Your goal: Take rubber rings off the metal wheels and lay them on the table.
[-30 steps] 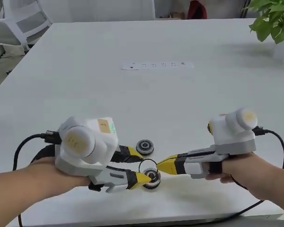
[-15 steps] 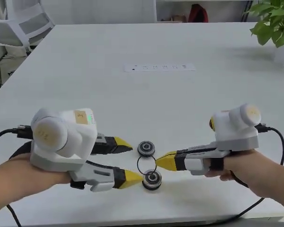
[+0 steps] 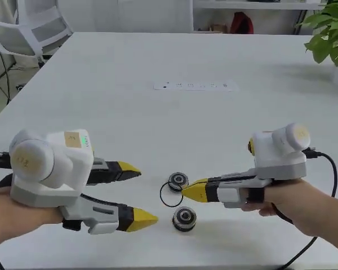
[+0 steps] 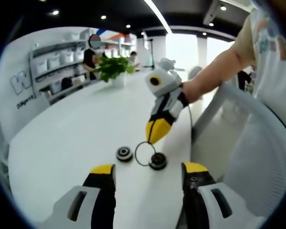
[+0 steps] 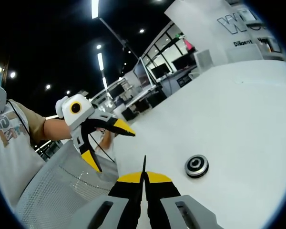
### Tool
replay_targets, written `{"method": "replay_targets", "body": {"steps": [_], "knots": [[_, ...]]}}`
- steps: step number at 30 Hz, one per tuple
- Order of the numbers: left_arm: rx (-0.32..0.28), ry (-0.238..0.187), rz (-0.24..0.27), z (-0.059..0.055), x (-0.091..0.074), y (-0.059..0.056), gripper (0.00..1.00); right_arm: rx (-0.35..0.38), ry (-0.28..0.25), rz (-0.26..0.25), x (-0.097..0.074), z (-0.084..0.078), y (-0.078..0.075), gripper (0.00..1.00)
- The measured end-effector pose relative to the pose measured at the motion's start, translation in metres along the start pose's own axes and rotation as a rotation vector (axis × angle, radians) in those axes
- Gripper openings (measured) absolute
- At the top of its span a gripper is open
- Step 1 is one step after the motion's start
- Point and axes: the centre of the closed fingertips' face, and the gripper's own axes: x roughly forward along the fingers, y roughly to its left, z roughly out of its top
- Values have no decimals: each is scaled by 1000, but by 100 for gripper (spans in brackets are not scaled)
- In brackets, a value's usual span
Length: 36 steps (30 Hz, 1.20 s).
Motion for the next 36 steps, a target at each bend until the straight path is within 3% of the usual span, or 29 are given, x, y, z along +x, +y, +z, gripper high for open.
{"method": "replay_targets", "body": {"steps": [16,36], "knots": [[-54,-21,82,-14,-30,17,65,-22,40,47,29,3,10,0],[-80,-15,131,-28,-47,25,68,-23,102,41,55,-10,3,0]]}}
